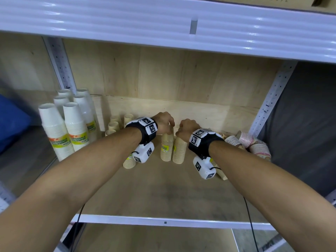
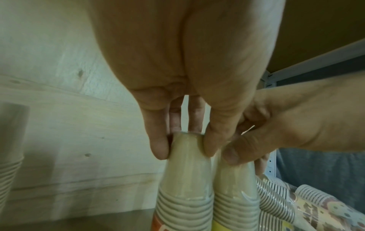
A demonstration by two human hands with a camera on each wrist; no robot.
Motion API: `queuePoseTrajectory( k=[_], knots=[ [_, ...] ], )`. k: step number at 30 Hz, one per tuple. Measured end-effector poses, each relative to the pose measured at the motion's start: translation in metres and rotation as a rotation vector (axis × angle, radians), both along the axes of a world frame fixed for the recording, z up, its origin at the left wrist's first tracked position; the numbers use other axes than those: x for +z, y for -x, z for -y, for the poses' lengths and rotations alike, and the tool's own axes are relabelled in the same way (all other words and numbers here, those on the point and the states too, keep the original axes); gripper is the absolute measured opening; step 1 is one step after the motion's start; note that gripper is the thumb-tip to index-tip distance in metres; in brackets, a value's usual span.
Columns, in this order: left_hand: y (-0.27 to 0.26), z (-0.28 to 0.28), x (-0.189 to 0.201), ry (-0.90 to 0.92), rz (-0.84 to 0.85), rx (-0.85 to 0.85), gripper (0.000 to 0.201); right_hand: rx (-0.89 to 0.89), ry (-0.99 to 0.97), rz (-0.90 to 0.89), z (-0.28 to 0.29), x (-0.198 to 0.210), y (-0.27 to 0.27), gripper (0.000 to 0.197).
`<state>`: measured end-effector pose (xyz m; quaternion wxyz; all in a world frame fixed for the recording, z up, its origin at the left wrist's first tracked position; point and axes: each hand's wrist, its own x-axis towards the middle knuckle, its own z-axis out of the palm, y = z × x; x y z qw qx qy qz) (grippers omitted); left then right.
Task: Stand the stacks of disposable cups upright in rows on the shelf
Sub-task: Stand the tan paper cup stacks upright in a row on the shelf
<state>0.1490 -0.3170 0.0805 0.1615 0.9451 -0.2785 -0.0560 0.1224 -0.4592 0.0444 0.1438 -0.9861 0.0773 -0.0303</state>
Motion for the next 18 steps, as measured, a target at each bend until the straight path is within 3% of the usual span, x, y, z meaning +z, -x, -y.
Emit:
queuePoseTrajectory(
  k=[2, 8, 11, 14, 16, 18],
  knots=[
    [-0.0012, 0.0004, -0.0010, 0.016, 0.007, 0.021, 0.037, 0.020, -0.001, 0.002, -0.0014, -0.0010, -0.0008, 0.025],
    [-0.0029, -0.0003, 0.0002, 0.048, -0.039, 0.050, 0.042, -0.011, -0.051, 0.013, 0.0030, 0.0008, 0.0011, 0.051],
    [-0.0031, -0.0008, 0.0015, 0.031, -0.052, 0.031, 0.039, -0.031, -0.063, -0.006, 0.0026, -0.0011, -0.0002, 0.025],
    [-0.0032, -0.0002, 0.0011, 0.045, -0.046, 0.044, 0.033, -0.004, -0.039, -0.016, 0.0003, 0.0000, 0.0002, 0.015],
    [-0.0029, 0.0004, 0.0008, 0.062, -0.047, 0.063, 0.032, 0.019, -0.016, -0.008, -0.0005, 0.0023, 0.0016, 0.015],
    [-0.0032, 0.0007, 0.0007, 0.062, -0.050, 0.068, 0.037, 0.030, -0.020, 0.006, 0.0007, 0.0010, 0.0016, 0.030]
  ],
)
